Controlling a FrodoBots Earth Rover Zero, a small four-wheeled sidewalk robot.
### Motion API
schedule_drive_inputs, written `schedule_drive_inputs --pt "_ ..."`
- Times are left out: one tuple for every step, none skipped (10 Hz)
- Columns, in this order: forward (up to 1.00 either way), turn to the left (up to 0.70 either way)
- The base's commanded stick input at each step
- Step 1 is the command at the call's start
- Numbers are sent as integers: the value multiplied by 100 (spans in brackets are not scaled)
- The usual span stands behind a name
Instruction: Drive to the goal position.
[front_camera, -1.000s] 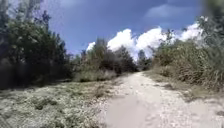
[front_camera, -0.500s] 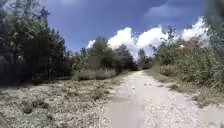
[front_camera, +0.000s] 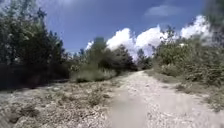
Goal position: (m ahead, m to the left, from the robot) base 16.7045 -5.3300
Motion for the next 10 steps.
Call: schedule_drive_inputs --pt "49 0" --pt "49 0" --pt "49 0" --pt "49 0" --pt "49 0" --pt "49 0" --pt "49 0" --pt "49 0" --pt "49 0" --pt "49 0"
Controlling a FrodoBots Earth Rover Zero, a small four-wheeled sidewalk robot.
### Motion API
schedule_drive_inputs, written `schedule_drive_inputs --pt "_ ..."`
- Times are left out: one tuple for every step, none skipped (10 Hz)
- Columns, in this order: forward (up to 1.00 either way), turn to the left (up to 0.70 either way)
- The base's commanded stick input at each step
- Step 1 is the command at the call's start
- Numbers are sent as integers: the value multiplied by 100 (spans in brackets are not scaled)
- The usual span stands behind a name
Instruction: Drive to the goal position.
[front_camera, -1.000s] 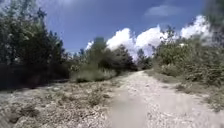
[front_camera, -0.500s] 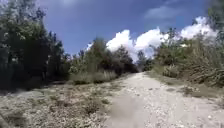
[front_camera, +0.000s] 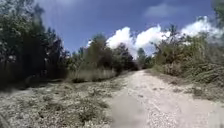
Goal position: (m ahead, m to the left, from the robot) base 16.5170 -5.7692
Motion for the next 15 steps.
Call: schedule_drive_inputs --pt "48 0" --pt "48 0" --pt "48 0" --pt "48 0" --pt "49 0" --pt "49 0" --pt "49 0" --pt "48 0" --pt "49 -2" --pt "49 -16" --pt "48 -42" --pt "48 -9" --pt "48 -48" --pt "48 -35" --pt "48 -5"
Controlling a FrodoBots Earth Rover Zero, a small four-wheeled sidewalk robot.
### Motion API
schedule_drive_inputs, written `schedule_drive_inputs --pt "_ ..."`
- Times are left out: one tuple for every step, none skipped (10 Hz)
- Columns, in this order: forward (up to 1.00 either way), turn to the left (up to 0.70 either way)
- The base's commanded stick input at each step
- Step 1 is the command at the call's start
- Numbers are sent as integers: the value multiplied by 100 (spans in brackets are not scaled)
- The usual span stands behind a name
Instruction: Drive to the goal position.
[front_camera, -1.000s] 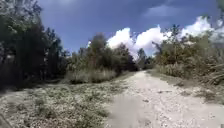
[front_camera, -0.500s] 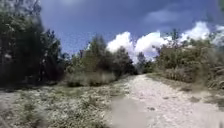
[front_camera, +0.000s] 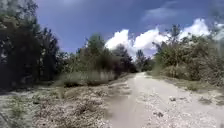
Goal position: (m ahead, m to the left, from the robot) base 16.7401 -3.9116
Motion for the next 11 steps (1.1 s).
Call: schedule_drive_inputs --pt "48 -45" --pt "48 -14" --pt "48 0" --pt "48 0" --pt "48 0" --pt "48 0" --pt "48 0" --pt "48 0" --pt "48 0" --pt "48 0" --pt "48 0"
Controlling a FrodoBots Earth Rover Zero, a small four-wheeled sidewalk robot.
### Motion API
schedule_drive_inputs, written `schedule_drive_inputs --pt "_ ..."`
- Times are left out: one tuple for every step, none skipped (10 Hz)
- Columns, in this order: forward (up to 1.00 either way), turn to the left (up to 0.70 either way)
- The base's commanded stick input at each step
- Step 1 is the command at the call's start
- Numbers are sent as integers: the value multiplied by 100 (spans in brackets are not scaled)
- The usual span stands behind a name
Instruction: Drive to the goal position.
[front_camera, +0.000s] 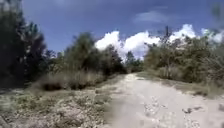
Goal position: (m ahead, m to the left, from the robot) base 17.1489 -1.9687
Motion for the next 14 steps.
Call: schedule_drive_inputs --pt "48 0" --pt "48 0" --pt "48 0" --pt "49 0" --pt "49 0" --pt "49 0" --pt "49 0" --pt "49 0" --pt "48 0" --pt "48 0" --pt "48 0" --pt "48 0" --pt "48 0" --pt "48 0"
